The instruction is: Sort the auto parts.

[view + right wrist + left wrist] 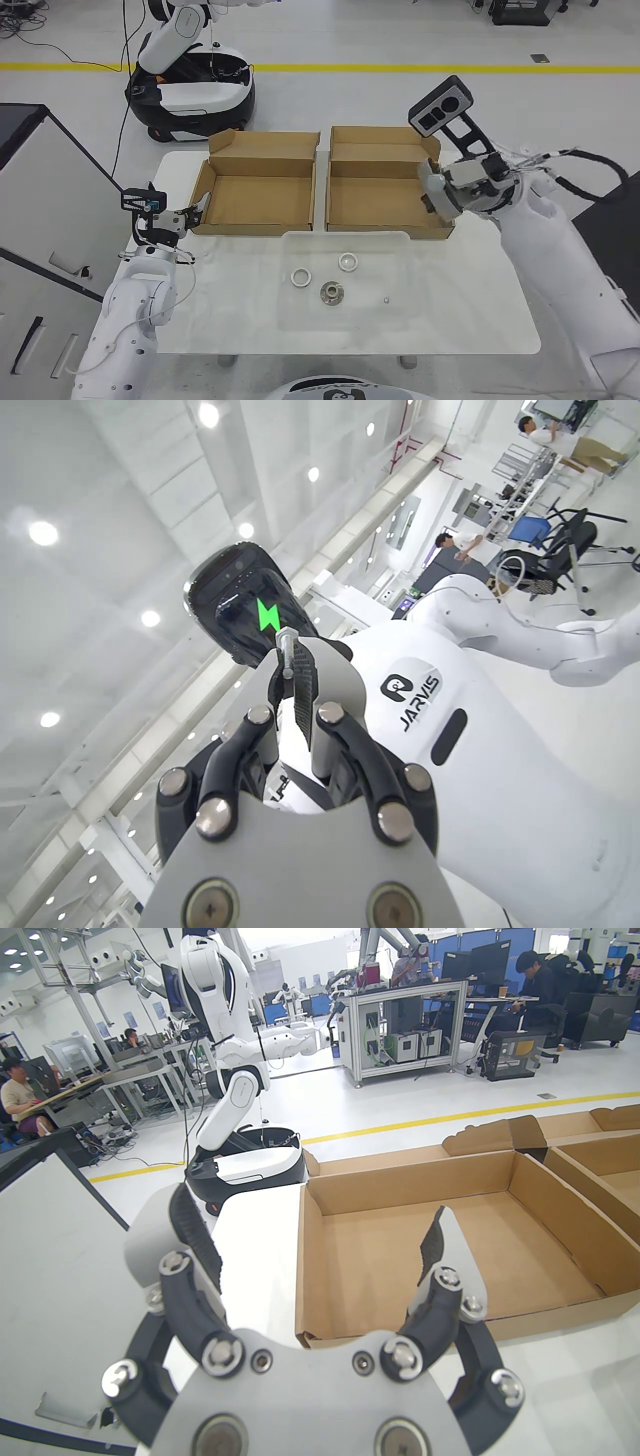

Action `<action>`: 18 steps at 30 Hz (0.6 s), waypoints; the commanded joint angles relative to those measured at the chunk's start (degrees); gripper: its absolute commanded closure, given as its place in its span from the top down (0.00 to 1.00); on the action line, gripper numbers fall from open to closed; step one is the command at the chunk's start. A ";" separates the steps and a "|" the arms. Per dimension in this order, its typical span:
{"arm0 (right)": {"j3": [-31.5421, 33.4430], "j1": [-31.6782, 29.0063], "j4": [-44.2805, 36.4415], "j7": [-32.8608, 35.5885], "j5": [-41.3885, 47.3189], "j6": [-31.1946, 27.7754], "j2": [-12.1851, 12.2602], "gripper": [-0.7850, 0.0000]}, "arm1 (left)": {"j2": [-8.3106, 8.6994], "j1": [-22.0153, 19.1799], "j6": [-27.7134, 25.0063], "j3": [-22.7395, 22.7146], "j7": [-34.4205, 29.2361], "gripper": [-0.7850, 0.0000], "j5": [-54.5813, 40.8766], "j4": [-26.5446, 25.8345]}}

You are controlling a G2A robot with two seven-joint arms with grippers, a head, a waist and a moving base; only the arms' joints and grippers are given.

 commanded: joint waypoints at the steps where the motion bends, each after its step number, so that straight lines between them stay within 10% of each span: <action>1: -0.12 -0.24 0.12 -0.12 2.21 0.15 -0.37 0.00 | 0.00 0.00 0.00 0.00 0.00 1.00 0.00 0.00; 18: 0.85 -0.73 1.14 -1.06 4.75 1.62 -2.67 0.00 | 0.00 0.00 0.00 0.00 0.00 1.00 0.00 0.00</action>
